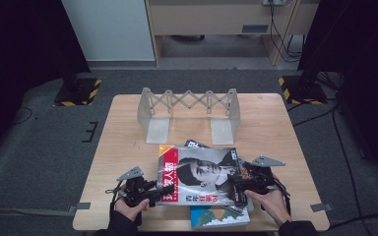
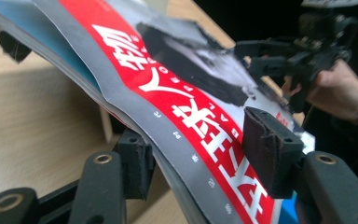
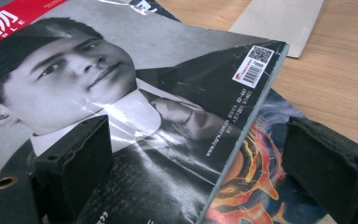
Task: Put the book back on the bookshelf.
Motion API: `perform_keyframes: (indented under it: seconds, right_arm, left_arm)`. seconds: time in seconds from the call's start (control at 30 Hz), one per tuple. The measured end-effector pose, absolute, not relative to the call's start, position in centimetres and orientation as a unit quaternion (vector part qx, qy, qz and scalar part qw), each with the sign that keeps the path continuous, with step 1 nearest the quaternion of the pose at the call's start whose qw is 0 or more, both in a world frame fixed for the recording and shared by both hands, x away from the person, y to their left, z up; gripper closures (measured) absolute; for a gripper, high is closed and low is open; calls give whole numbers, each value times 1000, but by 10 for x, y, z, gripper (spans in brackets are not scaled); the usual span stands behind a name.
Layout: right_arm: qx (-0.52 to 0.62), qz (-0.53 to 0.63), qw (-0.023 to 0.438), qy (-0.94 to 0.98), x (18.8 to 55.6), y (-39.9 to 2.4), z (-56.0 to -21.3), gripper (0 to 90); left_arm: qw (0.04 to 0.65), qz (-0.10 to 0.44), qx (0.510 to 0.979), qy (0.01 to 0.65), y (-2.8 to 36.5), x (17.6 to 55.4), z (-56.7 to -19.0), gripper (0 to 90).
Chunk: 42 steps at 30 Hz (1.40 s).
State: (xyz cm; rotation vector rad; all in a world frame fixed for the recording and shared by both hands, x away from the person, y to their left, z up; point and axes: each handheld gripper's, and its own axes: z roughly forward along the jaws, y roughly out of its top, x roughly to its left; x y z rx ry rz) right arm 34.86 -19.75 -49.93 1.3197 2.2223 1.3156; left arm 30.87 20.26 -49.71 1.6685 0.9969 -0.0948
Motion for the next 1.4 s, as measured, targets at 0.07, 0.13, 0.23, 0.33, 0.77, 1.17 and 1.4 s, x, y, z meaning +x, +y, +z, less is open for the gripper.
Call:
perform_keyframes:
  seconds: [0.07, 0.13, 0.23, 0.33, 0.77, 1.17, 1.4]
  right_arm:
    - [452, 454, 118, 758, 349, -198, -500, 86]
    - [455, 458, 114, 755, 349, -199, -500, 86]
    - [458, 461, 113, 751, 350, -200, -500, 88]
    - [461, 464, 111, 748, 350, -200, -500, 89]
    - [470, 463, 120, 741, 351, -215, -494, 97]
    - [506, 433, 178, 724, 358, -251, -494, 94]
    - [528, 384, 210, 728, 363, -274, -502, 91]
  left_arm:
    - [571, -41, 704, 421, 202, 310, -494, 486]
    - [580, -45, 694, 423, 201, 311, -491, 520]
    - [584, -50, 688, 428, 196, 315, -488, 553]
    - [581, -52, 692, 425, 189, 316, -487, 565]
    - [583, -74, 682, 436, 187, 319, -474, 678]
    - [604, -79, 660, 441, 194, 325, -456, 758]
    - [620, -84, 651, 430, 191, 331, -445, 793]
